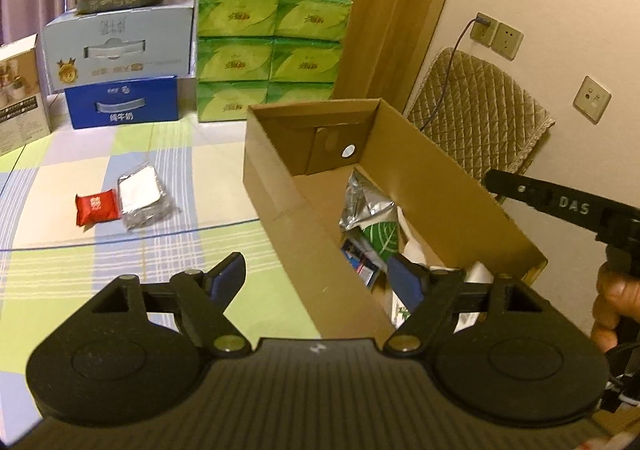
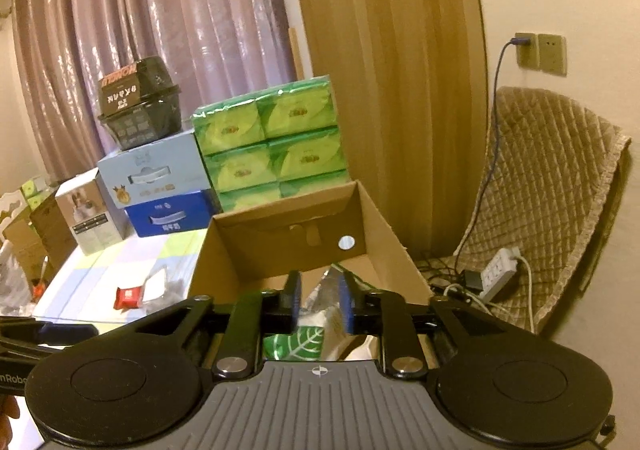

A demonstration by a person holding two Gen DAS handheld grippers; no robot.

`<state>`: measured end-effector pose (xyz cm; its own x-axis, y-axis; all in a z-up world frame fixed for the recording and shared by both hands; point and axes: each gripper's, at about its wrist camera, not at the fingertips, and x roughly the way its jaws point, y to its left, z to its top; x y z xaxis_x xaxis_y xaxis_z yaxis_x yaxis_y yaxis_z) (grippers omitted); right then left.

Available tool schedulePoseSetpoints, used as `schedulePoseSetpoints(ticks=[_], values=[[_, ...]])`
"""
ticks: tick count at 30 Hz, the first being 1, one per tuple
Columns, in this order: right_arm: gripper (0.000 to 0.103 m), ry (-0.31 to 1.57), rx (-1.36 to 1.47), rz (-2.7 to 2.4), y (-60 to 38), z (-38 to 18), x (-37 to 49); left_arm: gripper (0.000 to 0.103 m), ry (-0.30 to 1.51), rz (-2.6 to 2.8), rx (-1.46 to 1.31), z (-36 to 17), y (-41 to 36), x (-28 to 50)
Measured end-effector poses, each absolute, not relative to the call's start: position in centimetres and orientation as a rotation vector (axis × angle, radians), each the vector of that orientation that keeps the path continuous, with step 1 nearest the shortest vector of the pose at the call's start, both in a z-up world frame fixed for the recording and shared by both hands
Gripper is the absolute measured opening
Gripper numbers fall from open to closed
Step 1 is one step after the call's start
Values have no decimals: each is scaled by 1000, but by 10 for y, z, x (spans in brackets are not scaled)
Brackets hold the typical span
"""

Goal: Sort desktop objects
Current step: 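Withdraw both tools from the cardboard box back over the table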

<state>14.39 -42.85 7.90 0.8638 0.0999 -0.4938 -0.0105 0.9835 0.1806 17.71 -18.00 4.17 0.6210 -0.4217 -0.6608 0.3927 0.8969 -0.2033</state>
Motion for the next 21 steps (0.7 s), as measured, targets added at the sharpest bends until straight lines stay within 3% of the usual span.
schedulePoseSetpoints(ticks=[8, 21], values=[[43, 507, 213, 37, -426, 88, 118, 80, 772, -433, -37, 41, -159, 161], [90, 500, 191, 163, -353, 102, 88, 98, 739, -326, -8, 53, -103, 128]])
